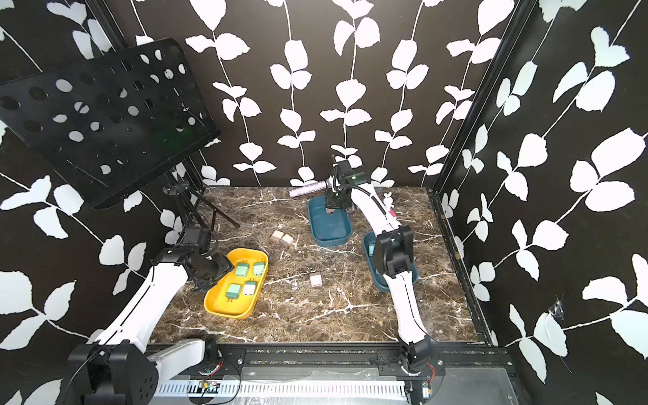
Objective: Place the plugs by color into the storage box
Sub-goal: Place the plug in the storage box.
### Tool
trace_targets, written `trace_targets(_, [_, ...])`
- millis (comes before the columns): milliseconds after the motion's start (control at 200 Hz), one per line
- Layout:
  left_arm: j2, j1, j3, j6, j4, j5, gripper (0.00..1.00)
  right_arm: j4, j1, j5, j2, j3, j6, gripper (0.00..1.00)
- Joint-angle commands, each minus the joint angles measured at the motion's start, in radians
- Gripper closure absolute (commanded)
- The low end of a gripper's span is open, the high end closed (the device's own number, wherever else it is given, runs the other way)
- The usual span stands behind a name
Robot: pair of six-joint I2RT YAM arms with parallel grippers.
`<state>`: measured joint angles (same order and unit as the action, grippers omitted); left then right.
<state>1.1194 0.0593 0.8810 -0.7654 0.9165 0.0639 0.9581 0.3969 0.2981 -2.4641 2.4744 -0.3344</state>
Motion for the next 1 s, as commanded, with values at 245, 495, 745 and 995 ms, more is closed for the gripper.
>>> trace_targets(245, [0.035,0.122,0.064,-0.009,-0.033,0.021,0.31,-0.231,0.017,0.126,-0.117,-0.047,-0.129,0.73])
trace_targets(495, [0.070,0.184,0.069,-0.029,-0.064,0.017,0.31,-0.282,0.026,0.118,-0.155,-0.071,-0.147,0.57])
trace_targets(745, [0.123,0.247,0.113,-0.037,-0.077,-0.005,0.30,-0.246,0.026,0.083,-0.104,-0.108,-0.129,0.38])
trace_targets(995, [0.190,0.278,0.165,-0.031,-0.102,-0.011,0.30,-0.149,0.026,0.009,0.109,-0.213,-0.065,0.33])
